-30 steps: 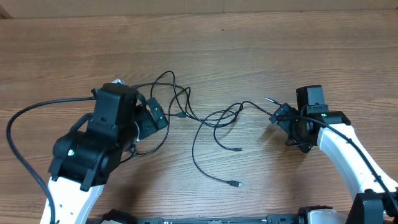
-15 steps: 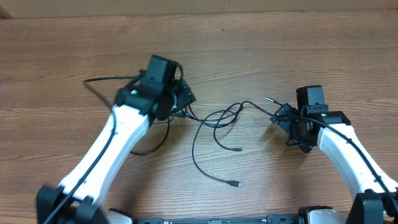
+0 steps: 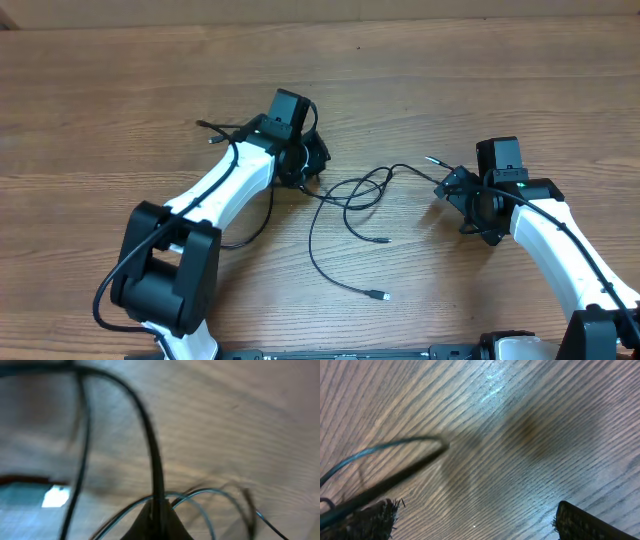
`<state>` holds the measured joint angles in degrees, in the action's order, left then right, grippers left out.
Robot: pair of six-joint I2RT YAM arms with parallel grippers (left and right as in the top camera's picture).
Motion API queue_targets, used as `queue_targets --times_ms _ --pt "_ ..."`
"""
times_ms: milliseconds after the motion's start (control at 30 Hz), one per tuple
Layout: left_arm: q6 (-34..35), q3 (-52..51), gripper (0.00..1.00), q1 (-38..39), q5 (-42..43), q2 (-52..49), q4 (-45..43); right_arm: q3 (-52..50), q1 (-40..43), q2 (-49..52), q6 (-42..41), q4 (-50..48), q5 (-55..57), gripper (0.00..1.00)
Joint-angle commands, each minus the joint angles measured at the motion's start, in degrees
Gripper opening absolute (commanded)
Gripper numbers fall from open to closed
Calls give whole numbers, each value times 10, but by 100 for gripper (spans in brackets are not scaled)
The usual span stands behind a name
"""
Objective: Untangle cables
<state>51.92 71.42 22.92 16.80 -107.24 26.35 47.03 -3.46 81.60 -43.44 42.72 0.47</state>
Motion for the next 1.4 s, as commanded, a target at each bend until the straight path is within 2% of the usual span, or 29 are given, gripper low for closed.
queue_targets --times_ms 0,200,300,500,733,800,967,1067,1133,1267,1333,1367 --pt "-37 0 4 1 29 5 -50 0 1 -3 4 -2 9 100" --pt "-104 26 4 -8 124 59 -70 0 1 -3 4 -2 9 100" --pt "-113 38 4 -12 151 101 -78 0 1 -3 4 -2 9 100" --pt "-152 55 4 -11 239 179 -172 0 1 -2 -1 -5 7 100" --pt "-167 55 4 -11 273 224 -246 0 1 -3 -2 -28 -76 100" --pt "-157 55 4 -11 291 227 -269 0 1 -3 40 -28 -160 100" --pt "-184 56 4 -10 298 227 -257 0 0 -3 266 -37 -509 100" --pt "-207 56 4 -13 298 227 -250 0 0 -3 368 -36 -609 100" --pt "-206 56 4 -20 304 227 -263 0 0 -3 392 -36 -639 100" --pt "-191 56 4 -30 379 227 -319 0 -1 -3 420 -65 -731 100" --pt "-192 56 4 -30 432 227 -348 0 -2 -3 388 -116 -784 100" --pt "-193 56 4 -31 453 227 -356 0 -2 -3 346 -142 -786 100"
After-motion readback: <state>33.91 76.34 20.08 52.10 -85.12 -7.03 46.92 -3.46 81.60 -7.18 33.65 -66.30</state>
